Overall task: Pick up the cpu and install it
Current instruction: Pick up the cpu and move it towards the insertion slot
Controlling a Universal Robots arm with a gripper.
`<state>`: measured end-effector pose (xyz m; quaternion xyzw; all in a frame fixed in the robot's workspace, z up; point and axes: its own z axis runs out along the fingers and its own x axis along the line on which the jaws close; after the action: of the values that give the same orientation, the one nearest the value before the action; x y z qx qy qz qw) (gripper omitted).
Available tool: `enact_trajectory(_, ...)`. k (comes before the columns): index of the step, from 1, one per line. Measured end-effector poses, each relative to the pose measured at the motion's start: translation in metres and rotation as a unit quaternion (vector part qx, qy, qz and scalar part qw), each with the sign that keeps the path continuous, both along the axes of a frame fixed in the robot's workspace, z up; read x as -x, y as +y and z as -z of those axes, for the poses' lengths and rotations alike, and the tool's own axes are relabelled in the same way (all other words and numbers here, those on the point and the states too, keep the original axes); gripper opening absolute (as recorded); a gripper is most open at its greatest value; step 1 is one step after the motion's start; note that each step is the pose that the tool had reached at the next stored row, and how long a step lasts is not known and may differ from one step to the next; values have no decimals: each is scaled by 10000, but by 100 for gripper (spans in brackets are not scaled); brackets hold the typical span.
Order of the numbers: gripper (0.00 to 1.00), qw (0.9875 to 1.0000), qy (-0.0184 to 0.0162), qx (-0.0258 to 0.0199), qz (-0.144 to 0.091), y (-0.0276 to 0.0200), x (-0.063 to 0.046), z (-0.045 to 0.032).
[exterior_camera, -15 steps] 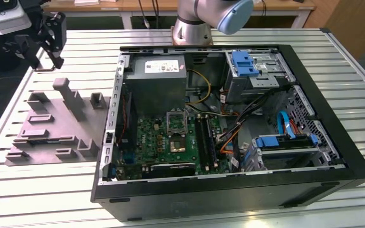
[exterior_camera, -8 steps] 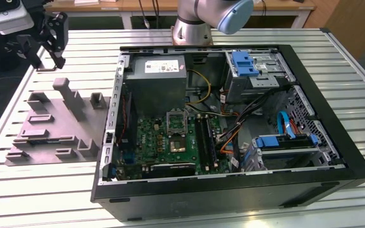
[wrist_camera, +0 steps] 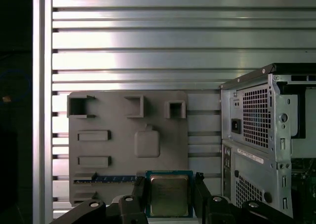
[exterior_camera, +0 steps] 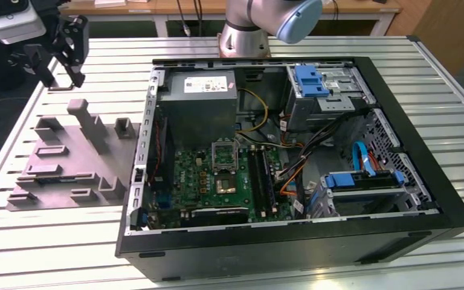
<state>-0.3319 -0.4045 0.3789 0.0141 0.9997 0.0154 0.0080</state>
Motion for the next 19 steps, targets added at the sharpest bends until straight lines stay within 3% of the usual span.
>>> enact_trajectory(19, 47, 10000, 0, 0, 0, 0, -60, 0)
